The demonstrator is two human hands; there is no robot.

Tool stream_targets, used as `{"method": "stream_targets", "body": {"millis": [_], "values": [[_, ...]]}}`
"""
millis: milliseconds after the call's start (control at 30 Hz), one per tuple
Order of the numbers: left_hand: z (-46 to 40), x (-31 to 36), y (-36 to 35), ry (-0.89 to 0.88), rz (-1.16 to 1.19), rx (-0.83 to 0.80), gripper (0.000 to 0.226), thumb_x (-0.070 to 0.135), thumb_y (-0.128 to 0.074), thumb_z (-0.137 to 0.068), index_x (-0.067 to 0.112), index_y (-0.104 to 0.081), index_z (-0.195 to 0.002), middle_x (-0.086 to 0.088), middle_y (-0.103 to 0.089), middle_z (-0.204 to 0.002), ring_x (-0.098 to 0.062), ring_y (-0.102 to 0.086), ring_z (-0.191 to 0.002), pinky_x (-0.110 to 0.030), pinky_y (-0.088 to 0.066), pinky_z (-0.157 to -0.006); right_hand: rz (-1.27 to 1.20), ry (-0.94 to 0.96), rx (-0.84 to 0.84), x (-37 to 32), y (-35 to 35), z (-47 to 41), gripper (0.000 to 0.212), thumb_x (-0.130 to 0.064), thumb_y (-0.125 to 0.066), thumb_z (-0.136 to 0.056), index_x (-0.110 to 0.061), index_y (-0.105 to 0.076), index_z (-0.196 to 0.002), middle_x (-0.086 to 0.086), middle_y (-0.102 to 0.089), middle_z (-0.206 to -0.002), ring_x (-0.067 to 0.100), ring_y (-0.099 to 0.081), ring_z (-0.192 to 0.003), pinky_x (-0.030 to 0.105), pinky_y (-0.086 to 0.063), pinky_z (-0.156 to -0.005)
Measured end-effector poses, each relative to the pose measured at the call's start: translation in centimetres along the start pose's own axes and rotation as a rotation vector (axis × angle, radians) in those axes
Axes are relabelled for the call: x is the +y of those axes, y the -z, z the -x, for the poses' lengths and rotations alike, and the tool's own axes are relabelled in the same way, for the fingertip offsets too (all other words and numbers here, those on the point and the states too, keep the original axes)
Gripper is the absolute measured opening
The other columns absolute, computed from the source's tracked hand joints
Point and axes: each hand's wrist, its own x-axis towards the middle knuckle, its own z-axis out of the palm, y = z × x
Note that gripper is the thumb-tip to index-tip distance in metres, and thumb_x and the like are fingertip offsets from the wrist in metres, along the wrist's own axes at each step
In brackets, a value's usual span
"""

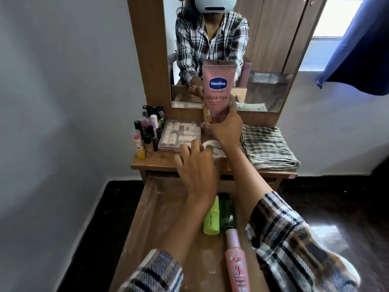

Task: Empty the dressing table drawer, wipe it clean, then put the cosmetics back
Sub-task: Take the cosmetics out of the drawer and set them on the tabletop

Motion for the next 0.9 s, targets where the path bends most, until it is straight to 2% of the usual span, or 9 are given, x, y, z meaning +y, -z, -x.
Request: {"method": "stream_targets", "body": {"millis": [67,167,333,400,467,533,667,800,900], "values": [[-0.3,0.3,-0.2,0.013,0.004,-0.028,0.010,0.026,-0.070,-0.079,0.028,-0.072,-0.088,0.004,-0.063,-0.101,-0.024,-0.049,-0.099,-0.035,-0.030,-0.073,-0.004,0.000,0.003,0.0,0.1,0.0,0.098,-0.022,-0.090,-0.052,-0.013,-0.039,-0.136,0.010,-0.063,-0.113,0.024,-0.063,-0.100,0.034,-0.054,-0.086],[-1.0,0.5,-0.2,0.026,-0.031,-0.004,0.009,0.031,-0.075,-0.074,0.028,-0.072,-0.082,0.006,-0.064,-0.094,-0.021,-0.049,-0.092,-0.031,-0.026,-0.069,-0.011,0.031,-0.001,-0.2,0.4,0.1,0.090,-0.019,-0.089,-0.054,-0.010,-0.042,-0.130,0.010,-0.063,-0.112,0.024,-0.063,-0.099,0.029,-0.053,-0.083],[-1.8,0.6,-0.9,0.007,0.003,-0.014,0.013,0.037,-0.067,-0.081,0.027,-0.072,-0.087,0.006,-0.063,-0.102,-0.022,-0.047,-0.099,-0.031,-0.026,-0.073,-0.012,0.023,-0.033,0.0,0.7,0.5,0.086,-0.028,-0.091,-0.052,-0.010,-0.048,-0.124,0.006,-0.063,-0.110,0.018,-0.062,-0.096,0.032,-0.055,-0.084],[-1.9,0.4,-0.6,-0.018,0.037,-0.063,0.023,0.043,-0.063,-0.082,0.027,-0.069,-0.098,0.004,-0.061,-0.110,-0.022,-0.045,-0.104,-0.033,-0.027,-0.077,-0.010,-0.004,-0.031,0.3,1.2,0.9,0.082,-0.034,-0.090,-0.050,-0.012,-0.052,-0.118,0.005,-0.063,-0.106,0.019,-0.063,-0.095,0.031,-0.055,-0.081],[-1.6,0.1,0.0,-0.054,0.087,-0.151,0.041,0.047,-0.058,-0.085,0.027,-0.058,-0.120,0.001,-0.055,-0.120,-0.023,-0.040,-0.110,-0.033,-0.027,-0.082,-0.009,-0.041,-0.040,0.1,2.4,1.7,0.074,-0.031,-0.089,-0.056,-0.011,-0.052,-0.118,0.005,-0.060,-0.108,0.016,-0.060,-0.097,0.023,-0.049,-0.075],[-0.8,-0.3,1.2,-0.050,0.167,-0.175,0.050,0.047,-0.054,-0.088,0.027,-0.047,-0.133,-0.001,-0.051,-0.125,-0.024,-0.037,-0.114,-0.033,-0.025,-0.084,0.000,-0.066,-0.027,0.0,4.0,3.0,0.069,-0.030,-0.087,-0.061,-0.011,-0.053,-0.118,0.005,-0.059,-0.111,0.017,-0.058,-0.099,0.024,-0.047,-0.077],[2.3,-1.0,4.0,0.013,0.286,-0.158,0.047,0.048,-0.056,-0.086,0.022,-0.053,-0.125,-0.001,-0.052,-0.125,-0.023,-0.039,-0.117,-0.032,-0.027,-0.089,-0.009,-0.001,0.062,-0.4,7.3,6.8,0.055,-0.030,-0.087,-0.061,-0.013,-0.059,-0.105,0.002,-0.063,-0.101,0.017,-0.061,-0.090,0.031,-0.054,-0.079],[5.3,-2.4,5.0,0.090,0.339,-0.365,0.040,0.045,-0.060,-0.085,0.019,-0.058,-0.116,0.000,-0.052,-0.121,-0.021,-0.046,-0.115,-0.032,-0.034,-0.092,0.022,0.059,0.062,-1.1,10.3,11.0,0.038,-0.018,-0.085,-0.067,-0.011,-0.060,-0.095,0.002,-0.064,-0.092,0.015,-0.063,-0.072,0.023,-0.053,-0.065],[6.7,-3.3,5.5,0.165,0.518,-0.506,0.032,0.028,-0.071,-0.080,0.011,-0.062,-0.105,-0.005,-0.056,-0.112,-0.020,-0.053,-0.106,-0.019,-0.033,-0.082,0.039,-0.022,-0.020,-0.7,11.7,13.9,0.031,-0.015,-0.081,-0.071,-0.018,-0.058,-0.091,0.000,-0.064,-0.087,0.013,-0.064,-0.069,0.025,-0.054,-0.065]]}}
